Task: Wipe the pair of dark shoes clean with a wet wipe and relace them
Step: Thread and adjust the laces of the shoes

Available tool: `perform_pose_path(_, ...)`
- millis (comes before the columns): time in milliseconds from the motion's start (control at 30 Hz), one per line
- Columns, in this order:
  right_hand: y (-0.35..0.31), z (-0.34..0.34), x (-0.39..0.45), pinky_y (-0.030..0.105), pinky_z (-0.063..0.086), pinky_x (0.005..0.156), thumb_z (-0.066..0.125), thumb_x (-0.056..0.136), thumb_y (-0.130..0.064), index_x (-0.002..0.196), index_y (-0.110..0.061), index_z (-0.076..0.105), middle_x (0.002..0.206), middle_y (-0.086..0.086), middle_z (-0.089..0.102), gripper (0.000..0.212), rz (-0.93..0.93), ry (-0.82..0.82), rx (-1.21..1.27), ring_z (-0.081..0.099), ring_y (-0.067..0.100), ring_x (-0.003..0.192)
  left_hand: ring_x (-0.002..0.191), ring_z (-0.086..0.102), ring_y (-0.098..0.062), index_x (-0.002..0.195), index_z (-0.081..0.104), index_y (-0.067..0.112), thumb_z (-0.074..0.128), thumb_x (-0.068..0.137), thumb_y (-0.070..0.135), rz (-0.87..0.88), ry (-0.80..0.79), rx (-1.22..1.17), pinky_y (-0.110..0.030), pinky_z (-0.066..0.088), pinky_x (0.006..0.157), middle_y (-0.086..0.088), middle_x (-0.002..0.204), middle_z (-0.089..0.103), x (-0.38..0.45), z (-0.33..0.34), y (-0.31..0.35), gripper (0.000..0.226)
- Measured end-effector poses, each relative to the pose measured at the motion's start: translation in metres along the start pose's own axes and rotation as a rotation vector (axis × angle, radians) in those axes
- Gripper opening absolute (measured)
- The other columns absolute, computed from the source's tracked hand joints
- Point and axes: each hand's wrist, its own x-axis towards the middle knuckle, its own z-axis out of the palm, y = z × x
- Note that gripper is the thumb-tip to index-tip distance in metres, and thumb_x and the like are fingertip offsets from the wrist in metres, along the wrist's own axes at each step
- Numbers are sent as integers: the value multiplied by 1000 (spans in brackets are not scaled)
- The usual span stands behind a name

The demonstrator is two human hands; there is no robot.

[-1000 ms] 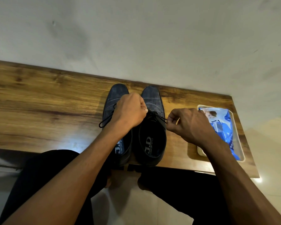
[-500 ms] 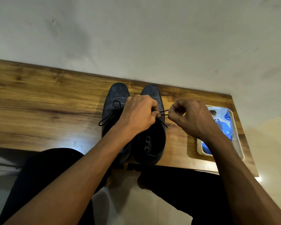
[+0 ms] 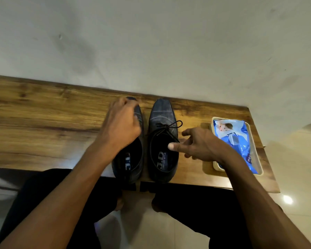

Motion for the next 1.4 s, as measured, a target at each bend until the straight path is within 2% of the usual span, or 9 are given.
perform_pose_path(67, -2, 11, 2, 46, 63, 77, 71, 84, -63, 132, -11, 57, 82, 6, 79, 73, -16, 2, 44, 76, 21, 72, 128, 42, -35, 138, 41, 7, 64, 91, 22, -156, -159, 66, -43, 41, 103, -19, 137, 42, -10, -11, -20, 55)
perform_pose_path(133, -6, 17, 5, 44, 64, 74, 73, 91, -45, 124, -14, 59, 81, 7, 78, 47, -26, 48, 13, 76, 20, 65, 116, 53, -30, 133, 44, 9, 74, 85, 39, -277, -410, 26, -36, 46, 86, -14, 132, 51, -23, -17, -37, 64)
perform_pose_path(233, -10, 19, 5, 41, 63, 75, 68, 95, -29, 125, -10, 56, 81, 9, 78, 38, -10, 59, -68, 76, 18, 64, 96, 64, -18, 121, 62, 17, 79, 79, 47, -289, -604, -42, -34, 54, 83, -1, 110, 69, -32, -10, -49, 54)
perform_pose_path(333, -13, 21, 3, 42, 64, 73, 66, 95, -22, 131, -9, 54, 93, 11, 77, 40, 0, 72, -65, 76, 21, 64, 83, 64, -22, 105, 66, 12, 74, 86, 37, -285, -483, 3, -35, 55, 74, -5, 90, 68, -33, 4, -54, 32)
perform_pose_path(467, -15, 24, 3, 40, 64, 74, 63, 95, -20, 132, -8, 55, 94, 12, 77, 39, 8, 103, -80, 76, 20, 62, 69, 58, -23, 90, 60, 10, 66, 92, 33, -269, -357, 44, -30, 39, 54, -6, 74, 59, -35, 12, -55, 23)
perform_pose_path(600, -15, 27, 6, 44, 63, 79, 65, 91, -21, 131, -9, 56, 94, 13, 78, 43, 32, 143, -42, 77, 22, 68, 81, 59, -24, 100, 62, 9, 62, 94, 31, -234, -255, 26, -32, 44, 65, -7, 88, 63, -35, 18, -54, 22)
perform_pose_path(1000, -19, 28, 10, 26, 60, 63, 63, 95, -24, 114, -9, 60, 80, 5, 74, 24, 48, 212, -112, 73, 11, 55, 71, 48, -23, 84, 47, 13, 51, 102, 24, -194, -134, 40, -34, 37, 62, 1, 68, 41, -23, 21, -41, 21)
perform_pose_path(1133, -18, 26, 14, 35, 62, 76, 64, 96, -26, 120, -9, 60, 89, 9, 75, 29, 56, 215, -123, 74, 15, 63, 61, 46, -18, 83, 52, 11, 52, 101, 22, -190, -105, 32, -33, 37, 58, -1, 68, 44, -19, 24, -39, 21)
perform_pose_path(1400, -14, 25, 17, 42, 62, 81, 65, 96, -27, 133, -9, 56, 101, 13, 74, 42, 92, 205, -100, 76, 24, 78, 63, 50, -19, 99, 64, 6, 52, 100, 25, -180, -92, 50, -33, 40, 57, -5, 75, 53, -16, 31, -41, 22)
